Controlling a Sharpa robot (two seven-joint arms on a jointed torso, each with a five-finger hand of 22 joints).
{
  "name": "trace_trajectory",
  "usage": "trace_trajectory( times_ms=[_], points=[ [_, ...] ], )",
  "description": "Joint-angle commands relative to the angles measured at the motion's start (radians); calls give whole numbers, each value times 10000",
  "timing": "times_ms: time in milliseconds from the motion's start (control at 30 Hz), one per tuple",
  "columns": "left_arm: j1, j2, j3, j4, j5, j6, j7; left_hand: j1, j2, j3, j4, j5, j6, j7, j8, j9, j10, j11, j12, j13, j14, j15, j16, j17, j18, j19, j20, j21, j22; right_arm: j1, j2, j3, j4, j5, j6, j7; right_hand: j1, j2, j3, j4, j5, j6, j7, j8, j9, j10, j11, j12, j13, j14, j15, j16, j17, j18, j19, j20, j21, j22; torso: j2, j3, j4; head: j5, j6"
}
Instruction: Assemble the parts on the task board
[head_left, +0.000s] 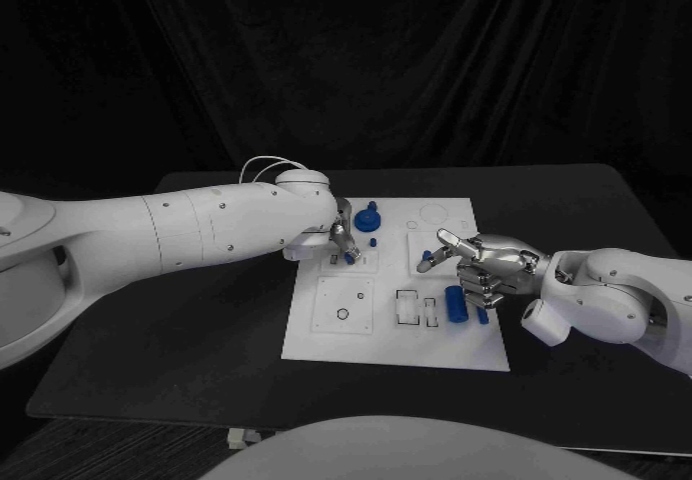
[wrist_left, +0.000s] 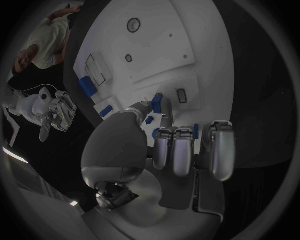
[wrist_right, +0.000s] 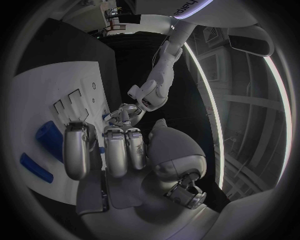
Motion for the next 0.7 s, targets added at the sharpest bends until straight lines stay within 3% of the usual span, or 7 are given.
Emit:
trace_trajectory(
  times_ms=[33, 167, 233, 700],
  points=[
    [-89, 17, -34, -11, 82, 256, -77, -17, 101, 56, 9, -47, 44, -21, -63, -3, 1024, -71, -5, 2634, 1075, -77, 65, 2635, 185, 535, -82, -86, 2179, -11, -12, 5, 23, -13, 108, -134, -30, -6, 56, -23, 43, -64, 38, 42, -12, 1078, 63, 26, 2631, 965, 82, -59, 2426, 200, 221, 74, -43, 2096, 1, 3, -3, -5, -1],
    [-102, 17, -34, 1, 82, 329, -93, -116, 83, 41, 0, -466, 86, -20, -153, 6, 1024, -76, -5, 2634, 1075, -85, 65, 2635, 198, 520, -87, -168, 2154, -13, -12, 5, 21, -13, 116, -135, -26, -6, 65, -25, 51, -68, 40, 42, -15, 1078, 64, 26, 2631, 963, 83, -62, 2419, 203, 213, 75, -55, 2090, 1, 4, -1, 0, -1],
    [-108, 22, -34, 6, 82, 357, -87, -257, 90, -34, 56, -960, 126, -10, -221, 12, 1024, -71, -5, 2634, 1075, -82, 65, 2635, 206, 513, -87, -223, 2138, -15, -11, 5, 20, -13, 117, -133, -26, -6, 65, -25, 51, -68, 40, 42, -15, 1078, 64, 26, 2631, 963, 83, -62, 2419, 203, 213, 75, -55, 2090, 1, 1, -5, 1, -1],
    [-143, 41, -34, -6, 82, 253, 3, -322, 139, -45, 102, -981, 129, -8, -273, 6, 1024, -65, -5, 2634, 1075, -78, 65, 2635, 223, 491, -87, -309, 2113, -21, -7, 5, 16, -13, 132, -127, -12, -7, 85, -34, 70, -76, 43, 43, -21, 1078, 67, 26, 2631, 961, 86, -64, 2414, 204, 211, 77, -57, 2089, 4, 0, -3, -6, -1]
  ],
)
